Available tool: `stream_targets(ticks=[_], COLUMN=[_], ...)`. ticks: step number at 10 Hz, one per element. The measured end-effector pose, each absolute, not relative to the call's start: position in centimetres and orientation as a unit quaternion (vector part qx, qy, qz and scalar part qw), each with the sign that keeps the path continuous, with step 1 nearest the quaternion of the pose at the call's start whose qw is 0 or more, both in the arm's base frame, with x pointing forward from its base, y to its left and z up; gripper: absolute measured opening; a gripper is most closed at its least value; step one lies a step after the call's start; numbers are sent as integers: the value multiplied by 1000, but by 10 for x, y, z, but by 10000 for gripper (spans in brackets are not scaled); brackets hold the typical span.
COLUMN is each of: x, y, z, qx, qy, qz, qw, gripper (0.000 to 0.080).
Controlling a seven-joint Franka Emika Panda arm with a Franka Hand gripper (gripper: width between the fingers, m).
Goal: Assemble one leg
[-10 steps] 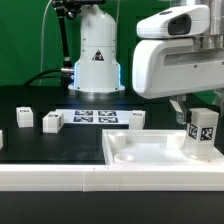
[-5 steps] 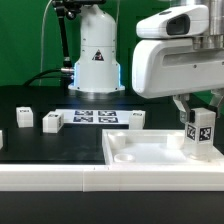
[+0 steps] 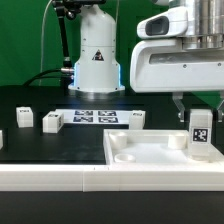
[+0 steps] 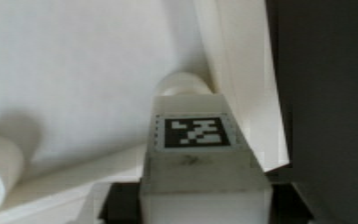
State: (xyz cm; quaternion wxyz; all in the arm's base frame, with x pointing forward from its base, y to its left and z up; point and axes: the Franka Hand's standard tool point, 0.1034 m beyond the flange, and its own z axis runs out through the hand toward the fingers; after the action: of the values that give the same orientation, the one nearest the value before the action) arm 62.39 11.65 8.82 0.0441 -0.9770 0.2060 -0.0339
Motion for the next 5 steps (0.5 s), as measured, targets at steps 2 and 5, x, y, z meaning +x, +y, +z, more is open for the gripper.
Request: stream_targets(ticks=[2, 5], x=[624, 623], y=[118, 119], z=[88, 88], qx=[-952, -914], qy=[302, 403], qz=[-34, -33], qw=[41, 34], gripper=[291, 291])
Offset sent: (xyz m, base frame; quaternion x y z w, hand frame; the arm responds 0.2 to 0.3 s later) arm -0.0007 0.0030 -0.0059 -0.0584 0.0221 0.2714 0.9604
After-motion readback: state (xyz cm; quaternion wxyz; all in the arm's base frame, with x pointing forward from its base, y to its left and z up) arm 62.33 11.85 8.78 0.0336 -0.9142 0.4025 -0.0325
